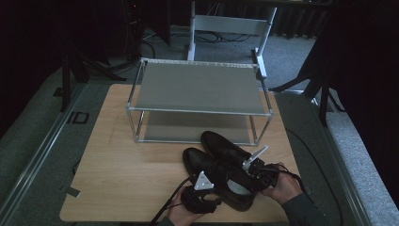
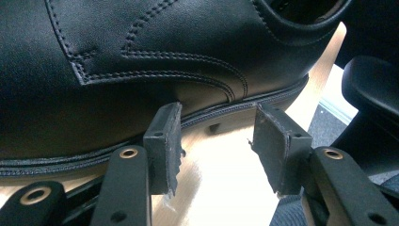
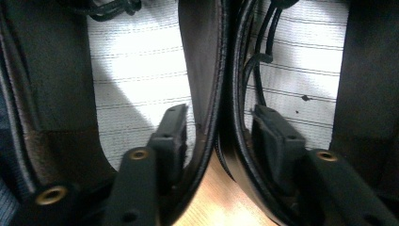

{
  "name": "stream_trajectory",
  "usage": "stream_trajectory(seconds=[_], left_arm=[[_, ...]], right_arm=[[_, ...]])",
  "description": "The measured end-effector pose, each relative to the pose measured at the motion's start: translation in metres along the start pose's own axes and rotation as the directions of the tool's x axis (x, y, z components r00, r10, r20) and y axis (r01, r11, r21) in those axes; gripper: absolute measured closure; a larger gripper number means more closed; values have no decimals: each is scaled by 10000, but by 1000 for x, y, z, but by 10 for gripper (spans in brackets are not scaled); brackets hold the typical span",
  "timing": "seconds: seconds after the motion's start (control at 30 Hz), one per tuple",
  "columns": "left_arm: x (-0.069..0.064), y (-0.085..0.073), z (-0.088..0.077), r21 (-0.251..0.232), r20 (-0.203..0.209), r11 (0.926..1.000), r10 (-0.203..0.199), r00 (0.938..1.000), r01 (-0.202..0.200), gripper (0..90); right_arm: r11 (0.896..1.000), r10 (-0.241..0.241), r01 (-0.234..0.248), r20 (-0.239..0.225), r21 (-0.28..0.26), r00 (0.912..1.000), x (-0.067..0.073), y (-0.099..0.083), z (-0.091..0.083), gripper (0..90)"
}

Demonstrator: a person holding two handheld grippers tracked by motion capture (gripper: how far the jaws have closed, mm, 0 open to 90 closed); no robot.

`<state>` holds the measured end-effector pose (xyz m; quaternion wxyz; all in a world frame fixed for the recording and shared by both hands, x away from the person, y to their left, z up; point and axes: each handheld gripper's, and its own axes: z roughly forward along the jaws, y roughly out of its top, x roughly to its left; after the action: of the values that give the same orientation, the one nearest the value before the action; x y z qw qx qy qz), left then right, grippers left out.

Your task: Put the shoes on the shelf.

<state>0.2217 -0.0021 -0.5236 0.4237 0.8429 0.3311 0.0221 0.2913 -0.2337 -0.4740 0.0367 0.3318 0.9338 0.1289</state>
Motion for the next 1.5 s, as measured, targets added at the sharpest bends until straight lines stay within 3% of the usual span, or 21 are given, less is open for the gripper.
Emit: stream_trajectory(seconds=[0.3, 0.5, 1.03, 1.5], left_arm=[[0, 5, 0, -181, -119, 9998, 26, 9999, -28, 519], [0, 5, 0, -197, -152, 9998, 31, 9999, -34, 511], [2, 8, 1, -170, -237, 9998, -66, 9997, 62, 499], [4, 11, -4, -335, -341, 9994, -70, 9994, 59, 492]], right_arm=[[9996, 203, -215, -586, -202, 9981, -5, -3, 1, 735], [9980, 506, -524, -485, -366, 9975, -5, -4, 1, 779], [9816, 1467, -1482, -209, -1205, 9890, 0, -10, -1, 803], [9678, 1729, -1754, -296, -1808, 9845, 0, -9, -8, 801]])
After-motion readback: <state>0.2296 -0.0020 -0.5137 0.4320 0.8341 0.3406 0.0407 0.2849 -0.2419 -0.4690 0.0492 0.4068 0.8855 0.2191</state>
